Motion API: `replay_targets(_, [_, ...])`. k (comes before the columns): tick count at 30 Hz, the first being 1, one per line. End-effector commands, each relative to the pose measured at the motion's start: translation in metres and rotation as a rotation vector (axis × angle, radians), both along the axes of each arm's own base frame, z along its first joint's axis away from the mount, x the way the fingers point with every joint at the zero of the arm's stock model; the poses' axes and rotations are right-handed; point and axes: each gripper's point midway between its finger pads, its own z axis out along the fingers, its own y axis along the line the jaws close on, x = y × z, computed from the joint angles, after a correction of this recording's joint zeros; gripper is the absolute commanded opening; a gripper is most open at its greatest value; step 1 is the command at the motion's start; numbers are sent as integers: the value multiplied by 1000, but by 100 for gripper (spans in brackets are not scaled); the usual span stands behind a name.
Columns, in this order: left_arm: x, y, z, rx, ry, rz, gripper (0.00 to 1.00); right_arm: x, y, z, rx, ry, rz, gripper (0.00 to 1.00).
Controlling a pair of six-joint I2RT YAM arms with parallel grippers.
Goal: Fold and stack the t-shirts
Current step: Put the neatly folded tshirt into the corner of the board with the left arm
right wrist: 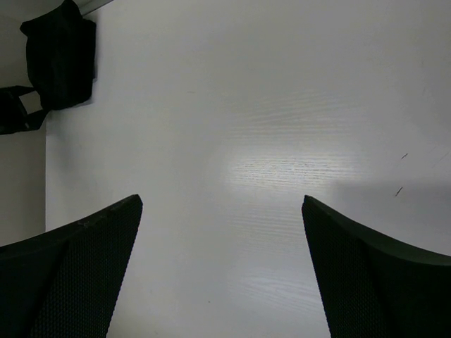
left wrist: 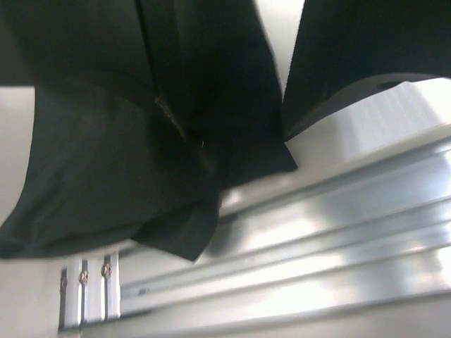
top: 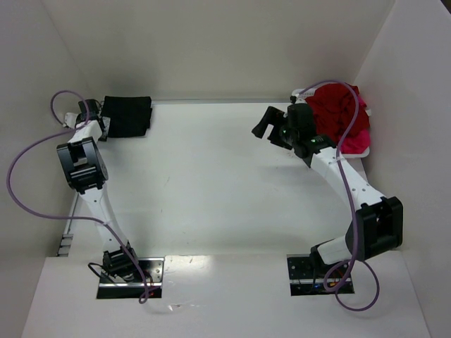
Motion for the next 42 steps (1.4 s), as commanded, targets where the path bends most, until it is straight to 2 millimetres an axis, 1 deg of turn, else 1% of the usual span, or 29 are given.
replay_targets(1, [-12, -1, 31, 21, -24, -49, 63, 18, 0, 29, 23, -73, -21, 100])
replay_targets(2, [-17, -3, 37, 30, -21, -58, 63, 19, 1, 25, 9, -61, -16, 100])
replay_targets(5, [-28, -21, 69, 60, -47, -147, 75, 27, -2, 28, -21, -60, -25, 100])
replay_targets(6, [-33, -25, 77, 78, -35, -190, 79, 31, -1, 27, -30, -58, -21, 100])
replay_targets(7, [-35, -34, 103, 101, -62, -224, 89, 34, 0, 29, -41, -62, -14, 100])
replay_targets(9, [-43, -48, 116, 135, -42, -309, 96, 37, -2, 30, -48, -67, -27, 100])
replay_targets(10, [-45, -57, 141, 166, -71, -341, 97, 39, -4, 27, -70, -59, -27, 100])
replay_targets(12, [-48, -70, 161, 208, -92, -417, 99, 40, -4, 28, -76, -71, -22, 100])
replay_targets(13, [-52, -80, 180, 254, -100, -473, 99, 38, -5, 35, -82, -89, -17, 100])
replay_targets(17, [-63, -125, 209, 339, -113, -715, 99, 31, -15, 59, -93, -174, -47, 100])
replay_targets(19, [-70, -159, 221, 347, -128, -851, 99, 28, -24, 66, -122, -192, -76, 100])
replay_targets(21, [-80, -180, 218, 378, -91, -952, 99, 26, -31, 65, -158, -188, -92, 100])
replay_targets(22, [-85, -204, 221, 391, -97, -1019, 99, 26, -36, 65, -182, -184, -106, 100])
replay_targets(24, [-99, -224, 210, 412, -45, -1087, 99, 29, -48, 61, -199, -164, -125, 100])
replay_targets(25, [-105, -240, 215, 448, -37, -1093, 99, 29, -48, 58, -206, -146, -123, 100])
replay_targets(27, [-118, -252, 209, 490, 2, -1122, 99, 34, -54, 51, -200, -117, -155, 100])
replay_targets(28, [-128, -257, 214, 513, 7, -1128, 99, 32, -58, 51, -215, -103, -170, 100])
replay_targets(29, [-135, -271, 206, 500, 11, -1168, 99, 35, -67, 47, -245, -98, -217, 100])
replay_targets(31, [-145, -287, 212, 497, -24, -1222, 99, 35, -86, 46, -300, -84, -280, 100])
replay_targets(32, [-149, -304, 217, 488, -59, -1270, 99, 34, -96, 45, -316, -74, -309, 100])
replay_targets(33, [-155, -311, 212, 482, -53, -1291, 99, 35, -102, 45, -328, -74, -317, 100])
replay_targets(34, [-159, -313, 221, 512, -67, -1292, 99, 35, -106, 39, -328, -61, -307, 100])
replay_targets(35, [-162, -314, 220, 498, -70, -1282, 99, 35, -121, 43, -311, -62, -328, 100])
replay_targets(36, [-163, -314, 224, 494, -80, -1274, 99, 35, -114, 42, -254, -55, -274, 100])
replay_targets(38, [-163, -316, 227, 500, -103, -1276, 99, 26, -113, 56, -190, -92, -241, 100])
replay_targets(39, [-163, -315, 227, 507, -101, -1281, 99, 25, -105, 67, -157, -143, -207, 100])
replay_targets(40, [-162, -313, 226, 516, -86, -1282, 99, 16, -86, 61, -111, -152, -98, 100])
replay_targets(41, [-162, -313, 227, 523, -71, -1295, 99, 4, -76, 78, -73, -210, -45, 100])
replay_targets(42, [-160, -315, 222, 521, -56, -1326, 99, -1, -67, 78, -45, -237, 5, 100])
